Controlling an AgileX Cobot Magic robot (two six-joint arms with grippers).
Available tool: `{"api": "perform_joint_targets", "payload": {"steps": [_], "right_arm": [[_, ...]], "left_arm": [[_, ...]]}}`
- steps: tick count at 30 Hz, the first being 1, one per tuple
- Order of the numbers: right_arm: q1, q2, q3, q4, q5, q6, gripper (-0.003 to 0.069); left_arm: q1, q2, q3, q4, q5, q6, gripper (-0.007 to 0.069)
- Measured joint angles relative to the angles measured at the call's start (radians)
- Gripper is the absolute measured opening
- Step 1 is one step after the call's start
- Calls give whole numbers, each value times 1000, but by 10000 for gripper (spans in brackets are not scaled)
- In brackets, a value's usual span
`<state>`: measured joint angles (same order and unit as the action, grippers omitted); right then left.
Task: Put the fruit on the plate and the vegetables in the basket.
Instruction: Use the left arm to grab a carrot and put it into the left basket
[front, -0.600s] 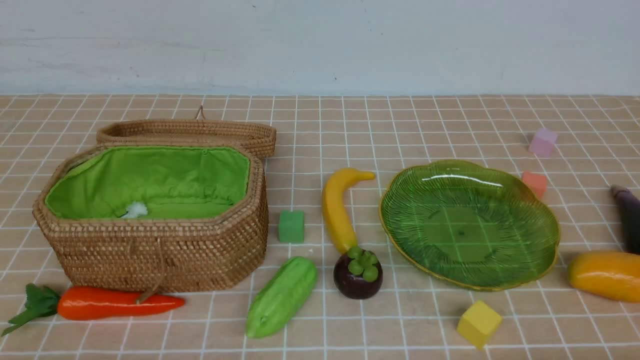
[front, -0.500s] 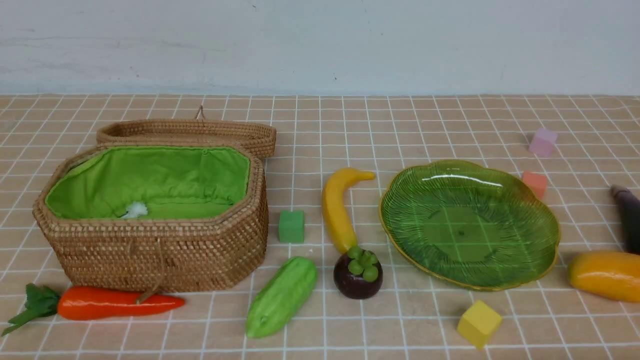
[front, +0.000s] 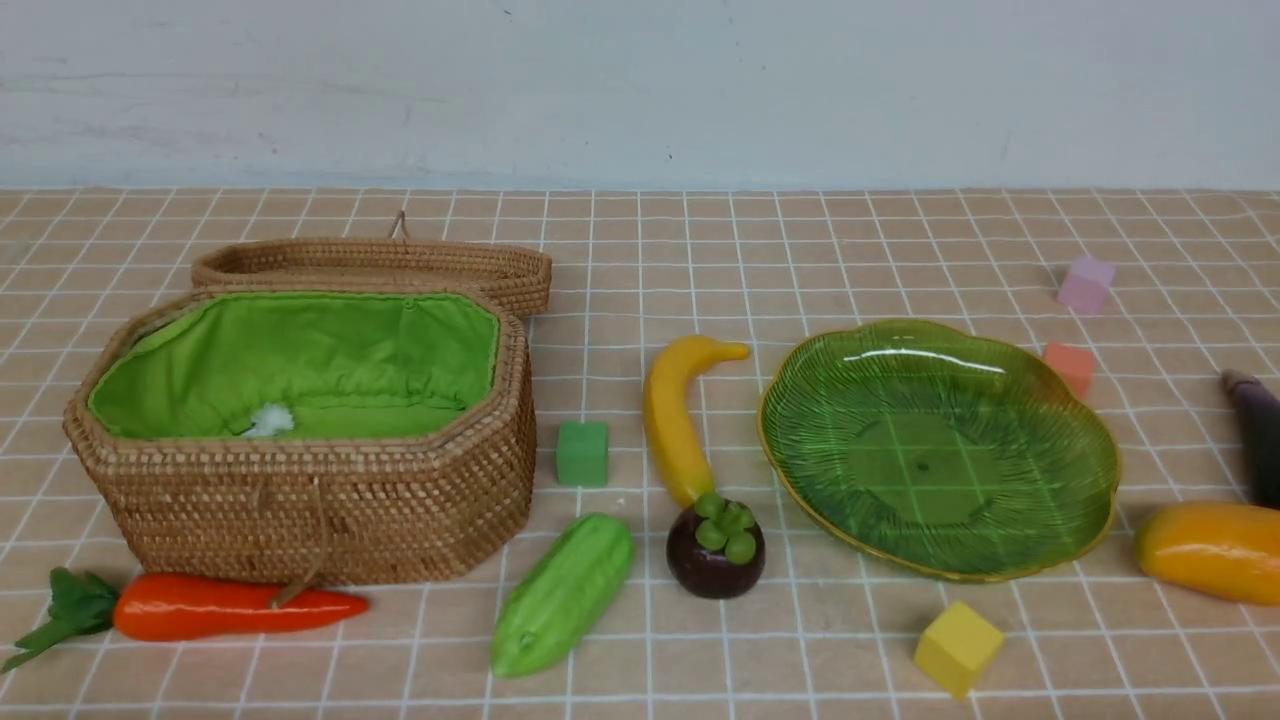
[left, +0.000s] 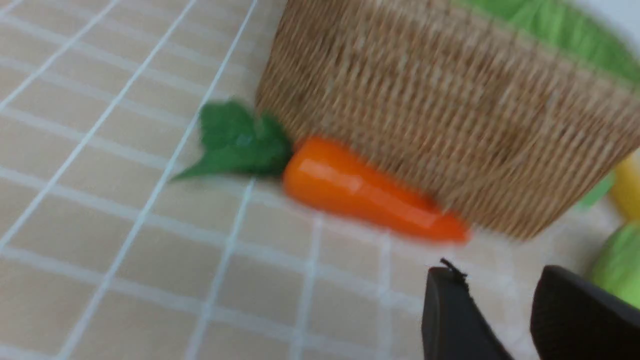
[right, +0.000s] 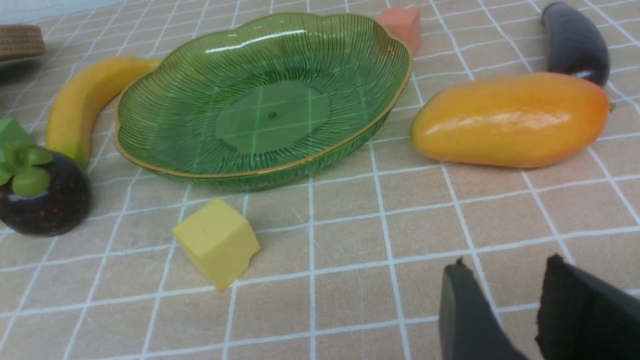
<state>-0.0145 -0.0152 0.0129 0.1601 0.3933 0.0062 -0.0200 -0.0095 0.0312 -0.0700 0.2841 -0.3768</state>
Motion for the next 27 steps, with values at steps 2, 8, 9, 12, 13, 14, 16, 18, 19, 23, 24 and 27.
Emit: {"api": "perform_joint_targets", "payload": {"steps": [2,8,9,12,13,14,16,18,19,23,24,27], "right_arm": [[0,0,0,0,0,0,242],[0,0,0,0,0,0,242],[0,0,0,0,0,0,242],[0,0,0,0,0,0,242],[0,0,0,0,0,0,242],[0,0,0,0,0,0,242],[0,0,0,0,0,0,242],[0,0,0,0,0,0,242],[0,0,0,-1,0,0,242],[0,0,3,-11,-27,0,242],[0,0,5,-7,-36,2,242],[0,0,12,71,-101,50,242]], "left_arm": [[0,0,0,-141,-107,-91,239],[0,0,0,-364,-325,-194,227],[0,0,-8,-372,-325,-194,210],[-13,5,-91,-342,-224,-170,108],[-20,18,-120,-318,-194,-149,80],[-32,53,-198,-280,-111,-108,15],[-57,130,-307,-230,17,-39,-13],[-69,192,-378,-207,108,12,-13],[-91,302,-485,-185,250,102,-13],[-100,485,-618,-168,436,260,-13],[-100,507,-636,-168,457,273,-13],[-100,594,-675,-168,523,327,-13]]}}
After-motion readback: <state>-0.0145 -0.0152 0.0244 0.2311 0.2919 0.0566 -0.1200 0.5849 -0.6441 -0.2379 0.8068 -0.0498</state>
